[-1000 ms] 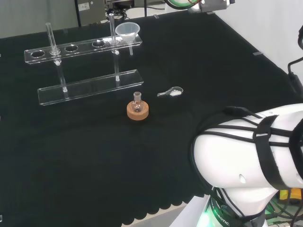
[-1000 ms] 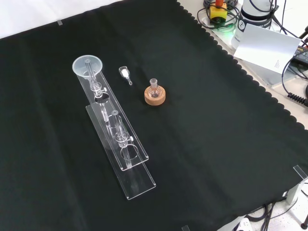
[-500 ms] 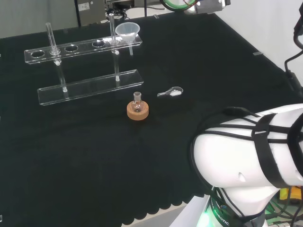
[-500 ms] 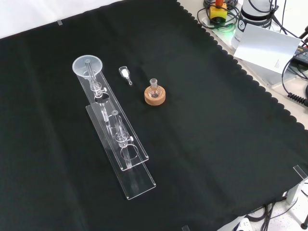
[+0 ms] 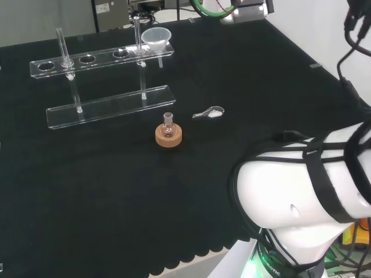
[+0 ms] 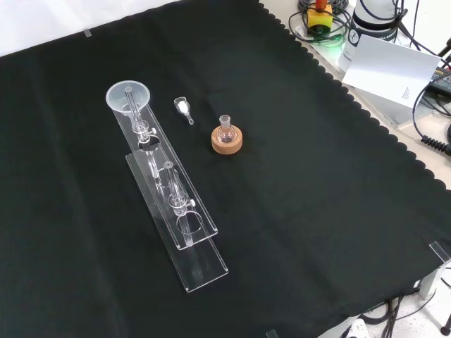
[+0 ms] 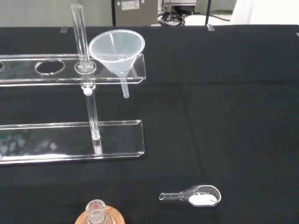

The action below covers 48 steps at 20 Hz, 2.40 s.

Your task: Pick up the funnel from the transparent funnel stand.

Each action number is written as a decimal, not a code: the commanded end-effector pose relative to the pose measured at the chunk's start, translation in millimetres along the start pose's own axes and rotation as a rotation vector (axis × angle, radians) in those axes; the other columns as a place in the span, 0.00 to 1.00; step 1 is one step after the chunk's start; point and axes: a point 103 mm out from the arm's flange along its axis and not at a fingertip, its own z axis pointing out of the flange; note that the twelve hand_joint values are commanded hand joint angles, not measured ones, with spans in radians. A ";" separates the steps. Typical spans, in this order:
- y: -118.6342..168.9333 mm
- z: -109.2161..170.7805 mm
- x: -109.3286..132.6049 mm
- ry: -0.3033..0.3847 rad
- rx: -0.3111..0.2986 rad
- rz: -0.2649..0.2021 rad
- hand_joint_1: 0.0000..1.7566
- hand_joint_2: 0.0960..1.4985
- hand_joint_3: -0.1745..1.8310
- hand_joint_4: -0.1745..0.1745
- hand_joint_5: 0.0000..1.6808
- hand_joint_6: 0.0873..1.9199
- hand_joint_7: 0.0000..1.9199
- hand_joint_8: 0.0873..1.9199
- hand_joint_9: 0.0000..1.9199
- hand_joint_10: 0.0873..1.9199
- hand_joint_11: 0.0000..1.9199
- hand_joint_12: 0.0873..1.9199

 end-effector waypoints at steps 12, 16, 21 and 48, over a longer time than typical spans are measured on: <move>176.3 32.9 35.6 -0.112 0.043 -0.055 0.12 0.68 0.20 0.54 0.09 0.00 0.02 0.18 0.06 0.32 0.00 0.68; 189.9 46.0 49.5 -0.130 0.068 -0.084 0.21 0.63 0.19 0.53 0.11 0.00 0.02 0.23 0.08 0.33 0.00 0.69; 209.2 60.0 55.5 -0.154 0.158 -0.109 0.25 0.58 0.18 0.52 0.11 0.00 0.01 0.24 0.08 0.33 0.00 0.70; 230.2 107.7 43.6 -0.233 0.275 -0.164 0.27 0.49 0.17 0.50 0.04 0.00 0.00 0.23 0.07 0.35 0.00 0.68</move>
